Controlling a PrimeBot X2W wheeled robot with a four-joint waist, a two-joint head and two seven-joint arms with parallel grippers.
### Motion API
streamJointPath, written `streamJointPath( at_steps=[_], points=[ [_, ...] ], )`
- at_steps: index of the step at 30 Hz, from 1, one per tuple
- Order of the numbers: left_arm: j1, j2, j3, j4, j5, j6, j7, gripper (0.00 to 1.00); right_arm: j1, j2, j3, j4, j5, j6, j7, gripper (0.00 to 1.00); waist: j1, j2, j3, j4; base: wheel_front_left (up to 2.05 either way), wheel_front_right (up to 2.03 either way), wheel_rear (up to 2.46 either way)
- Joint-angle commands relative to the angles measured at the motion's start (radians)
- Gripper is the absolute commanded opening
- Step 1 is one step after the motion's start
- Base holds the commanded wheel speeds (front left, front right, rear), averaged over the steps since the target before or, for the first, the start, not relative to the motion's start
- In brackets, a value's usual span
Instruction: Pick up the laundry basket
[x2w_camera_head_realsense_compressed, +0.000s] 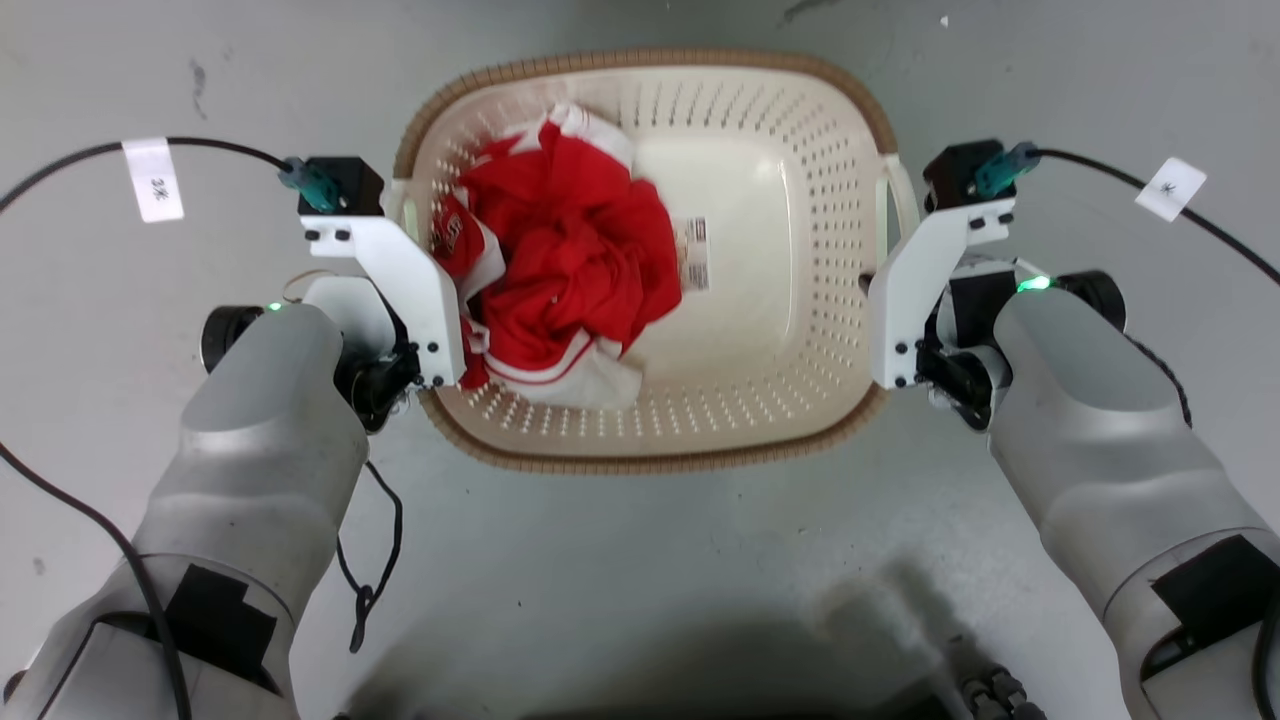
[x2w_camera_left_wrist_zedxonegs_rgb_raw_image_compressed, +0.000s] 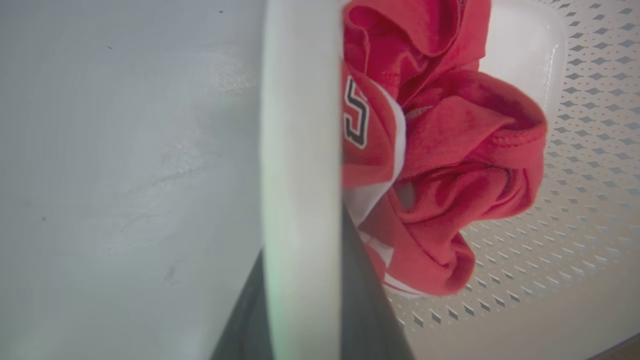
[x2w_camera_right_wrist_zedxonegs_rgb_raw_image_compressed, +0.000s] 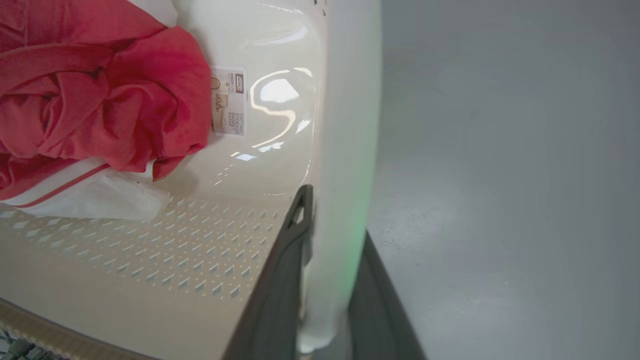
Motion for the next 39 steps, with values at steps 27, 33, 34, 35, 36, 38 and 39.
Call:
streamJointPath(
  at_steps=[27, 33, 34, 35, 36, 38, 39],
  points=[
    [0.197, -0.065, -0.135, 0.008, -0.202, -0.006, 0.389, 0.00, 0.203, 0.016, 0.080, 0.027, 0.191, 0.007, 0.436, 0.00, 0.0000, 0.0000, -0.581, 0.031, 0.00, 0.00, 0.00],
    [0.235, -0.066, -0.153, 0.004, -0.226, -0.006, 0.426, 0.00, 0.247, 0.016, 0.073, 0.029, 0.204, 0.007, 0.484, 0.00, 0.0000, 0.0000, -0.686, 0.031, 0.00, 0.00, 0.00],
    [0.242, -0.068, -0.156, 0.005, -0.232, -0.006, 0.432, 0.00, 0.253, 0.016, 0.071, 0.030, 0.205, 0.007, 0.492, 0.00, 0.0000, 0.0000, -0.703, 0.030, 0.00, 0.00, 0.00],
    [0.249, -0.071, -0.158, 0.005, -0.237, -0.006, 0.439, 0.00, 0.261, 0.016, 0.068, 0.030, 0.206, 0.007, 0.500, 0.00, 0.0000, 0.0000, -0.720, 0.030, 0.00, 0.00, 0.00],
    [0.255, -0.071, -0.161, 0.003, -0.242, -0.006, 0.438, 0.00, 0.273, 0.017, 0.066, 0.030, 0.205, 0.007, 0.509, 0.00, 0.0000, 0.0000, -0.740, 0.030, 0.00, 0.00, 0.00],
    [0.270, -0.074, -0.167, 0.003, -0.251, -0.006, 0.450, 0.00, 0.293, 0.013, 0.059, 0.030, 0.200, 0.007, 0.527, 0.00, 0.0000, 0.0000, -0.775, 0.029, 0.00, 0.00, 0.00],
    [0.278, -0.075, -0.170, 0.002, -0.253, -0.006, 0.454, 0.00, 0.303, 0.012, 0.055, 0.030, 0.197, 0.007, 0.535, 0.00, 0.0000, 0.0000, -0.792, 0.028, 0.00, 0.00, 0.00]
  ],
)
